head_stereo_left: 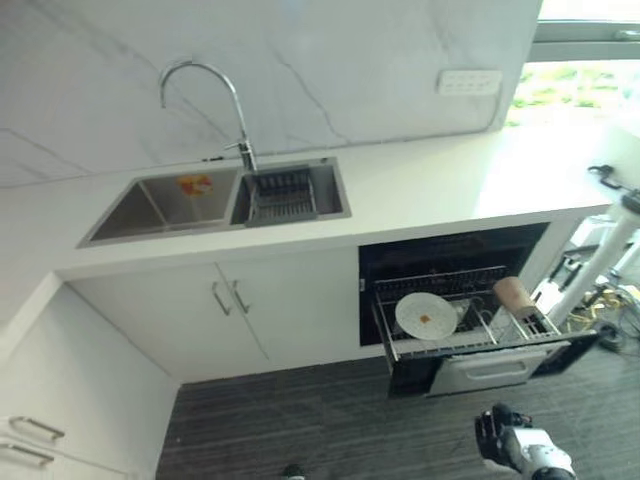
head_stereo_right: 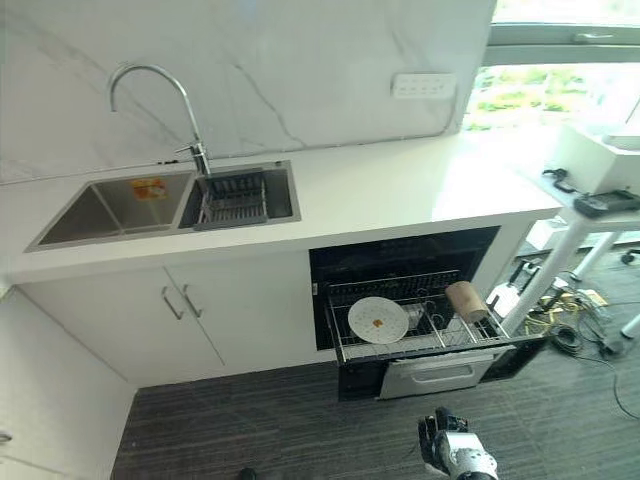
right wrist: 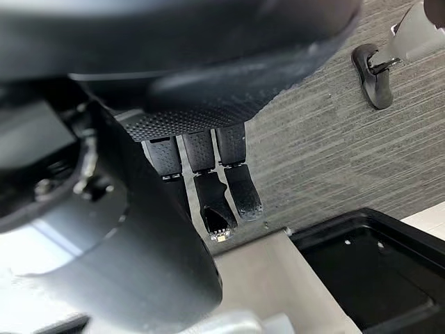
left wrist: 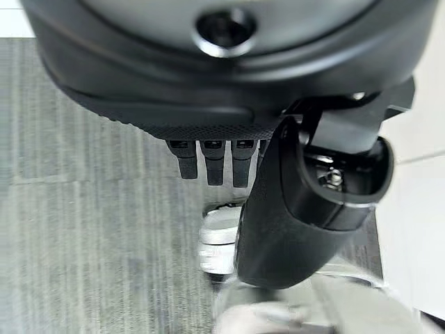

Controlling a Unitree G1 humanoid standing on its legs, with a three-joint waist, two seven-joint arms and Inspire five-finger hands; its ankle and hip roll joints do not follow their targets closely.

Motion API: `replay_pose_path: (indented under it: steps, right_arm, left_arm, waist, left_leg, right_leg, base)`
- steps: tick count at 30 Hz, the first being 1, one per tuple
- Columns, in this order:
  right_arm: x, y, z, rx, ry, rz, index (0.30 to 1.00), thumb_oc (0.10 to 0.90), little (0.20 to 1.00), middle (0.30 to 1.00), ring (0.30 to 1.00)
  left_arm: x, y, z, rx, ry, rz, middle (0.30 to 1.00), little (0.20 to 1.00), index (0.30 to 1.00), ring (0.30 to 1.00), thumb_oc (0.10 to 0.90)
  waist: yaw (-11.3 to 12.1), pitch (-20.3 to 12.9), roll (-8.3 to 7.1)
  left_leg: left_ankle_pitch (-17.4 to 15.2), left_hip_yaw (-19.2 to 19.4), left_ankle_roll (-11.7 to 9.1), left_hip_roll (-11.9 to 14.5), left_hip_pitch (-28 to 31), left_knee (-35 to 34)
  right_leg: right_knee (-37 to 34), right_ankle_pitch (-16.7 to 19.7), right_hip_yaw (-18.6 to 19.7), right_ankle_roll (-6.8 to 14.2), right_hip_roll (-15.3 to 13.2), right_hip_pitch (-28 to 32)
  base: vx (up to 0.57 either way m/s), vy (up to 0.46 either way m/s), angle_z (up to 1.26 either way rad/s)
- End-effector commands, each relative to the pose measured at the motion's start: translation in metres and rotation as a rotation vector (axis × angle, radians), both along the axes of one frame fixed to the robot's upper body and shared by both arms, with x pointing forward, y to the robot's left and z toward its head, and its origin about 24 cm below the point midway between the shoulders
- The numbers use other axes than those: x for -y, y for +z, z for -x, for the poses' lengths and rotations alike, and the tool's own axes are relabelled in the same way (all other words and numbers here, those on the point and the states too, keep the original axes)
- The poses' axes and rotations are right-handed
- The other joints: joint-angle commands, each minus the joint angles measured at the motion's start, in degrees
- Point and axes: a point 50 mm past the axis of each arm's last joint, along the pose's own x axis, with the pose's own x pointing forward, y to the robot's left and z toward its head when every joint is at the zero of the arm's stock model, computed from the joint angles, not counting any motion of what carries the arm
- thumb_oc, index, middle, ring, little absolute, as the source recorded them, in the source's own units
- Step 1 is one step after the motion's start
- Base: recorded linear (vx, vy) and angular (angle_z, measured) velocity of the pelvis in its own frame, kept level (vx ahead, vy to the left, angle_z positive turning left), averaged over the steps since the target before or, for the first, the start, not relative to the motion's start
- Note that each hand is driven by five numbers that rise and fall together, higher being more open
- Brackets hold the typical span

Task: Place the dishes in the dishwasher.

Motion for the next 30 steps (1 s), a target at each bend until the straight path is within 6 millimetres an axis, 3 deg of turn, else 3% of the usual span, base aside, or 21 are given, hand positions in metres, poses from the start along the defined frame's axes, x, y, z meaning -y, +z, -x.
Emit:
replay_pose_path:
  steps: [1,5,10,12,19,21,24,25,27,30]
  right_arm:
    - [0.008,0.035,-0.052,0.185,-0.035,0.008,0.300,0.400,0.300,0.300,0.300]
    - [0.016,0.048,-0.064,0.187,-0.032,0.038,0.300,0.400,0.300,0.300,0.300]
    - [0.035,0.080,-0.089,0.239,-0.075,0.087,0.300,0.400,0.300,0.300,0.300]
    - [0.052,0.112,-0.108,0.279,-0.092,0.148,0.300,0.400,0.300,0.300,0.300]
    - [0.091,0.184,-0.129,0.359,-0.143,0.266,0.300,0.400,0.300,0.300,0.300]
    - [0.100,0.215,-0.136,0.395,-0.152,0.313,0.300,0.400,0.300,0.300,0.300]
    - [0.115,0.274,-0.143,0.466,-0.170,0.416,0.300,0.400,0.300,0.300,0.300]
    - [0.117,0.303,-0.147,0.522,-0.170,0.481,0.300,0.400,0.300,0.300,0.300]
    - [0.114,0.347,-0.153,0.627,-0.160,0.559,0.300,0.400,0.300,0.300,0.300]
    - [0.106,0.392,-0.159,0.763,-0.126,0.644,0.300,0.400,0.300,0.300,0.300]
  left_arm:
    - [-0.004,0.004,-0.024,0.069,0.005,0.000,0.900,0.900,0.900,0.900,0.800]
    - [-0.005,0.004,-0.026,0.066,0.001,-0.011,0.900,0.900,0.900,0.900,0.800]
    - [-0.008,0.006,-0.023,0.057,-0.019,-0.027,0.900,0.900,0.900,0.900,0.800]
    - [-0.011,0.007,-0.022,0.049,-0.040,-0.027,0.900,0.900,0.900,0.900,0.800]
    - [-0.012,0.008,-0.012,0.027,-0.075,-0.011,0.900,0.900,0.900,0.900,0.800]
    - [-0.015,0.009,-0.009,0.020,-0.094,-0.010,0.900,0.900,0.900,0.900,0.800]
    - [-0.019,0.010,-0.011,0.030,-0.101,-0.007,0.900,0.900,0.900,0.900,0.800]
    - [-0.022,0.012,-0.015,0.041,-0.112,-0.003,0.900,0.900,0.900,0.900,0.800]
    - [-0.029,0.015,-0.020,0.057,-0.120,-0.001,0.900,0.900,0.900,0.900,0.800]
    - [-0.034,0.018,-0.027,0.086,-0.111,0.001,0.900,0.900,0.900,0.900,0.800]
  waist:
    - [-0.8,4.1,-1.38]
    - [1.1,4.4,-0.68]
    - [4.7,4.9,1.06]
    - [6.9,5.4,2.48]
    - [11.4,5.7,5.39]
    - [12.6,6.3,6.44]
    - [13.7,7.9,8.43]
    - [13.9,8.6,9.14]
    - [14.2,9.7,9.76]
    - [14.3,10.9,9.94]
  left_leg:
    - [-12.9,-0.6,-0.6,-0.3,2.4,7.2]
    - [-12.9,-2.5,-0.4,-1.3,1.7,7.2]
    - [-12.3,-5.1,-0.6,-3.1,-0.1,7.2]
    - [-11.4,-6.8,-0.8,-4.2,-1.7,7.2]
    - [-10.7,-10.4,-1.8,-6.6,-4.0,7.2]
    - [-10.2,-11.3,-2.0,-7.4,-4.9,7.2]
    - [-9.3,-12.3,-2.2,-8.7,-7.1,7.2]
    - [-8.9,-12.5,-2.2,-9.2,-8.3,7.2]
    - [-8.4,-12.7,-2.1,-9.7,-10.0,7.2]
    - [-8.1,-12.8,-1.9,-10.2,-11.7,7.2]
  right_leg:
    - [-1.3,-5.8,-1.4,-1.6,2.8,2.7]
    - [-1.3,-5.9,-2.3,-1.6,2.2,3.3]
    - [-1.3,-5.8,-4.8,-1.3,0.5,4.0]
    - [-1.3,-5.6,-6.3,-1.1,-0.7,4.2]
    - [-1.3,-6.2,-8.6,0.1,-3.3,5.9]
    - [-1.3,-6.0,-9.2,0.2,-4.2,6.0]
    - [-1.3,-5.4,-9.5,0.5,-5.6,5.4]
    - [-1.3,-5.0,-9.5,0.7,-6.2,4.6]
    - [-1.3,-4.5,-9.1,0.9,-7.0,3.3]
    - [-1.3,-4.1,-8.4,1.2,-7.3,1.4]
  base:
    - [0.08,-0.019,0.41]
    - [0.06,-0.017,0.43]
    - [0.06,0.020,0.47]
    - [0.07,0.063,0.29]
    - [0.14,0.070,0.44]
    - [0.12,0.086,0.48]
    - [0.07,0.088,0.17]
    - [0.01,0.055,0.19]
    - [-0.01,0.041,0.09]
    - [-0.01,0.000,0.01]
